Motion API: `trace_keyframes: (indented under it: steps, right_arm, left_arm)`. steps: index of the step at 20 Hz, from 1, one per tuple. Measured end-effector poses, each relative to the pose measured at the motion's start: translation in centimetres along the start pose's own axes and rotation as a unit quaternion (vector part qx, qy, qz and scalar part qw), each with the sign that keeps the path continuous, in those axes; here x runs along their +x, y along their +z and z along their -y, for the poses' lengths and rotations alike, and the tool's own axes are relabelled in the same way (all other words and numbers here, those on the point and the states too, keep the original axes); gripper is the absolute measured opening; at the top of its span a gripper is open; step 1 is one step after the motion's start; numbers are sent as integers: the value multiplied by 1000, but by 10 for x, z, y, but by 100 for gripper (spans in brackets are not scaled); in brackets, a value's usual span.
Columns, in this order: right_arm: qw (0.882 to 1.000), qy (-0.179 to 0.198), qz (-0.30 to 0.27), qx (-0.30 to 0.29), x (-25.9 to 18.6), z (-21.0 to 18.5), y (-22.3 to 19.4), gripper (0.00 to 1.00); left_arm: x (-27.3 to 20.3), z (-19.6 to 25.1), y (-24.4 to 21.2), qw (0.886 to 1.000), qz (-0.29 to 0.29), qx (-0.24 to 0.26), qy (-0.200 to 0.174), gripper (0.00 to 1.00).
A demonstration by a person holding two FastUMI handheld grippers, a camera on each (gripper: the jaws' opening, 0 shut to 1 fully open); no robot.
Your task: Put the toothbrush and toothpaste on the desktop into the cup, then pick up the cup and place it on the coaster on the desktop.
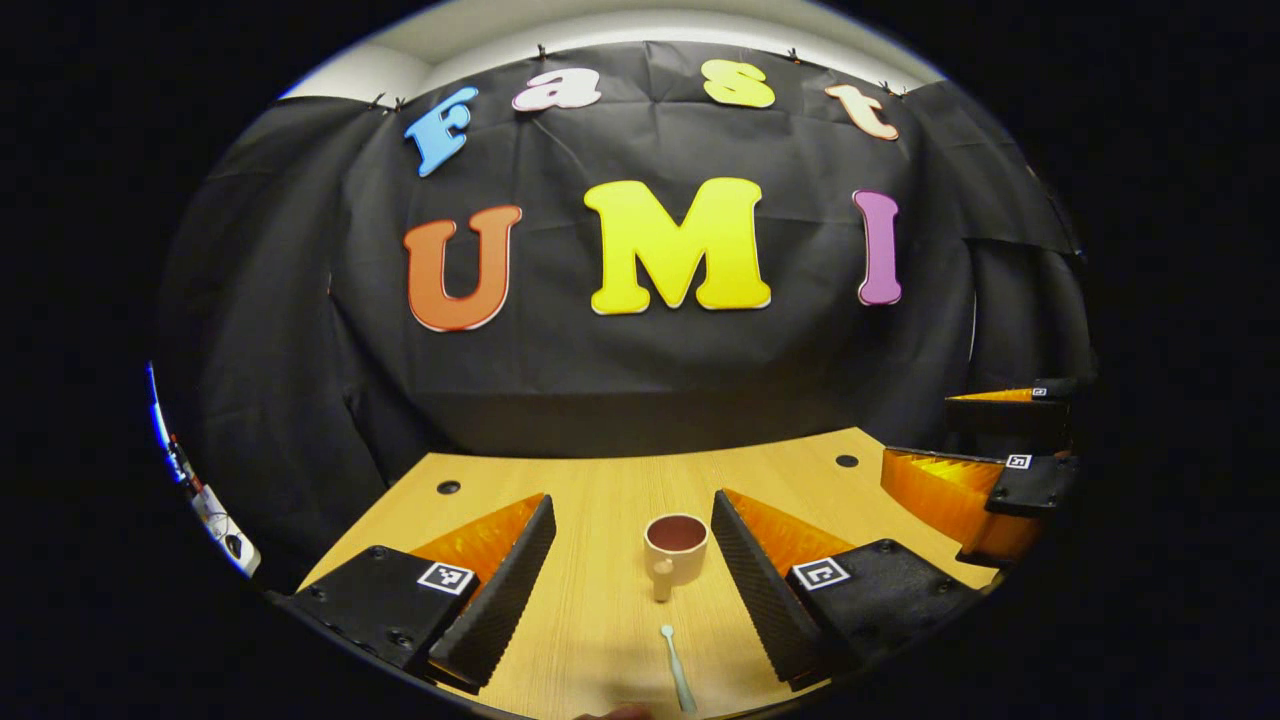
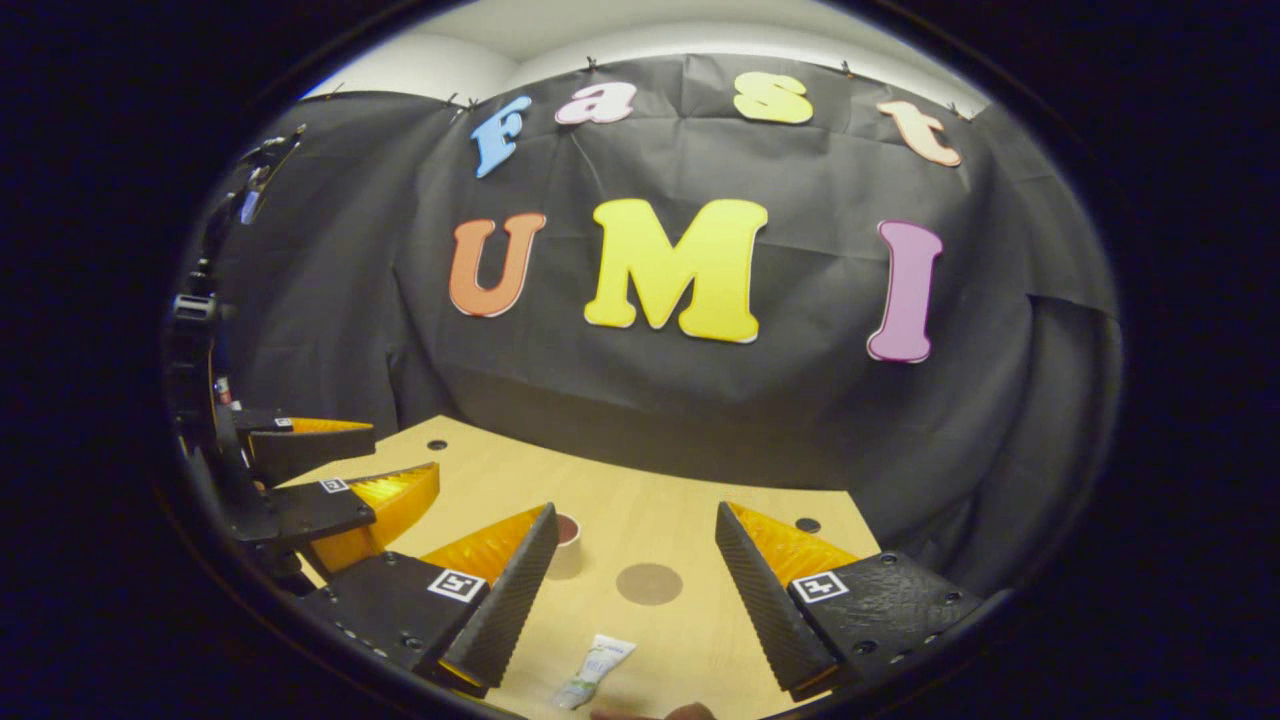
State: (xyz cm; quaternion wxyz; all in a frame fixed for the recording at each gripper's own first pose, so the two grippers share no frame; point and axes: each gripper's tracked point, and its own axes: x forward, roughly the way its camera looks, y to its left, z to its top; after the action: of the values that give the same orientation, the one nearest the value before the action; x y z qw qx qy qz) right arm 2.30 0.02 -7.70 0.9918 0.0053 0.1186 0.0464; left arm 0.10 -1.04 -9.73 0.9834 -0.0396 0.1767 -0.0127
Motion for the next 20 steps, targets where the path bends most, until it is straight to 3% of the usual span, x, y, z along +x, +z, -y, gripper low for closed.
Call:
trace_keyframes:
  steps: [4,6,8,15,17,20]
  right_arm:
    - [997,26,-74,-2,12,0,-46,97]
    - [989,66,-132,-4,14,-12,-78,95]
    - [981,75,-178,-14,20,-14,-107,95]
    - [952,101,-287,0,28,-18,-167,91]
    - [942,103,-320,-5,30,-22,-187,84]
    - [929,97,-357,7,32,-28,-208,88]
  left_arm:
    - [6,3,-45,997,-75,-6,6,99]
    - [7,8,-67,994,-108,-16,4,99]
    - [7,17,-89,989,-143,-32,-7,100]
    - [3,19,-155,965,-251,-69,4,99]
    - [5,22,-171,957,-278,-86,1,98]
    - [6,24,-196,944,-318,-84,-13,97]
